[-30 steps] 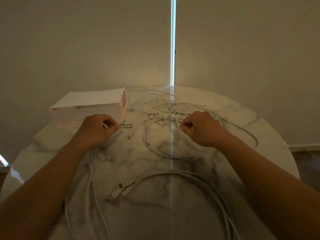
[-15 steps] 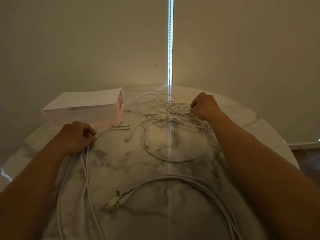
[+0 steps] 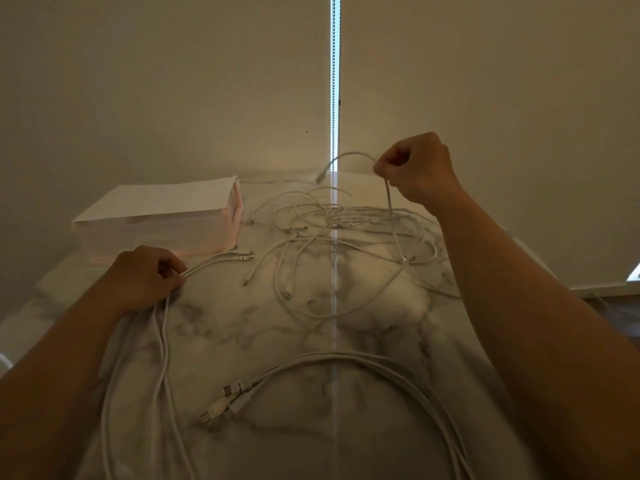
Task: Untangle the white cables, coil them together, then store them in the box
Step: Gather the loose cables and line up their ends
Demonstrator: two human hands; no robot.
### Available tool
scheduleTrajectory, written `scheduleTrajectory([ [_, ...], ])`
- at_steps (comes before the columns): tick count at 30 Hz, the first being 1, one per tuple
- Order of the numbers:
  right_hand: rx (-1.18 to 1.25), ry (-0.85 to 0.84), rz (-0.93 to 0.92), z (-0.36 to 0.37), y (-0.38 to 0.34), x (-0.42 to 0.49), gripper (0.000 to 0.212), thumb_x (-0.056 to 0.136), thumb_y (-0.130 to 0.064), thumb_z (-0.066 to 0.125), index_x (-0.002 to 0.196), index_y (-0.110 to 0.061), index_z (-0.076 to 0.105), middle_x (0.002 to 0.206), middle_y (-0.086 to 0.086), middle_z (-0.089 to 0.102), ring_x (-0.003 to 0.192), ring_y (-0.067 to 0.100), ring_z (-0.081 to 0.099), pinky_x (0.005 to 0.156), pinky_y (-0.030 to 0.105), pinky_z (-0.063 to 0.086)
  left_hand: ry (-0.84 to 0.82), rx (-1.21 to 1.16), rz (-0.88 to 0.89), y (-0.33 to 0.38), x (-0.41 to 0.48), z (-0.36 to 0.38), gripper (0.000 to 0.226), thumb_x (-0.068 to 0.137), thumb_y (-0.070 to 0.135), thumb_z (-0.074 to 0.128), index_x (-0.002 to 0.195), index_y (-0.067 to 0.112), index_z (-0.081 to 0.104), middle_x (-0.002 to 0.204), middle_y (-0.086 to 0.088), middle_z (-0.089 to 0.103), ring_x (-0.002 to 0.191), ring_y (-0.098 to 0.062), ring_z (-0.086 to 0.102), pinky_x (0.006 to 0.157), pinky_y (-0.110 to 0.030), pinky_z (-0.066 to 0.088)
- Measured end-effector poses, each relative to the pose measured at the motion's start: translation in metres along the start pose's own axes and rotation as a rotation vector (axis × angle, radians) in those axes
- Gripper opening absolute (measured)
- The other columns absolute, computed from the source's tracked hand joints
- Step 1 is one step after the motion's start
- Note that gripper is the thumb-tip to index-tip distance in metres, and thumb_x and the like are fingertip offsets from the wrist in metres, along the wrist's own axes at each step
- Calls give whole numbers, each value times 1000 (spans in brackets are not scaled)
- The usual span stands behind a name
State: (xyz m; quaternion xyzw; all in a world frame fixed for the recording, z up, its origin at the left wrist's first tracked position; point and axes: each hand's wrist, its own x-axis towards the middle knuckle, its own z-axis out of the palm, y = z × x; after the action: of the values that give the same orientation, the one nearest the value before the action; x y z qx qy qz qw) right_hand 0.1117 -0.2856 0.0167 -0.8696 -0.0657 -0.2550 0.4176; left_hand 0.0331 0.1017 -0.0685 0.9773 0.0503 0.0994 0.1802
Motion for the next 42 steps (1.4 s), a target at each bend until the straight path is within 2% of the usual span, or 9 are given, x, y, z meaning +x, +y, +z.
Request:
scheduleTrajectory([
  [4,84,-165,-77,0,-15,-14,10,81,-16,78,78,-8,75,66,-2,69,55,4,62,56,19,51,1,-2,-2,0,0,1,7,81,15,74,87,20,73,79,1,66,71,-11,56,62,-25,34],
  [10,49,9,-47,-15,-12,-11,10,86,-14,73,84,-4,72,69,6,69,51,13,67,52,25,58,11,-11,9,-1,-1,2,7,82,15,74,85,21,72,77,2,65,70,-8,56,61,-24,34],
  [17,-235,-89,-16,0,17,-25,26,85,-21,74,107,-7,72,97,6,70,90,20,66,85,28,51,16,-11,1,1,-2,2,7,82,15,74,86,20,73,76,1,65,70,-12,56,69,-28,36],
  [20,-358,-260,-5,-10,13,-35,14,85,-19,73,83,-5,75,74,2,70,68,14,65,75,29,57,13,-15,4,1,-1,2,8,82,15,74,87,20,72,76,1,64,69,-10,54,69,-28,36],
  [24,-615,-705,134,-9,15,-54,33,79,-35,80,76,-4,69,64,5,70,53,15,64,55,27,55,18,-8,9,0,-1,3,9,81,14,74,88,19,72,76,0,65,70,-13,55,70,-28,35],
  [30,-760,-641,74,8,27,-54,24,80,-14,73,99,0,66,88,12,68,83,25,66,79,38,59,9,-15,2,-1,0,4,9,81,14,74,88,19,73,78,-1,66,74,-15,58,69,-28,36],
  [32,-630,-609,103,6,29,-53,16,82,-9,67,92,2,70,88,15,71,81,26,68,76,38,59,13,-10,6,-2,0,4,10,81,13,73,89,19,73,78,-1,66,75,-17,59,70,-28,36],
  [36,218,-304,284,4,23,-52,8,87,-2,66,81,1,70,70,11,70,51,13,56,52,28,48,19,-9,8,-3,1,5,10,81,13,73,89,19,73,77,0,65,74,-15,58,70,-27,36],
  [42,996,-202,325,-3,12,-49,6,96,-3,56,91,-5,59,74,10,62,56,15,55,51,22,47,22,-27,9,-2,-1,4,10,81,12,73,90,18,73,80,-2,66,74,-16,57,71,-26,37],
])
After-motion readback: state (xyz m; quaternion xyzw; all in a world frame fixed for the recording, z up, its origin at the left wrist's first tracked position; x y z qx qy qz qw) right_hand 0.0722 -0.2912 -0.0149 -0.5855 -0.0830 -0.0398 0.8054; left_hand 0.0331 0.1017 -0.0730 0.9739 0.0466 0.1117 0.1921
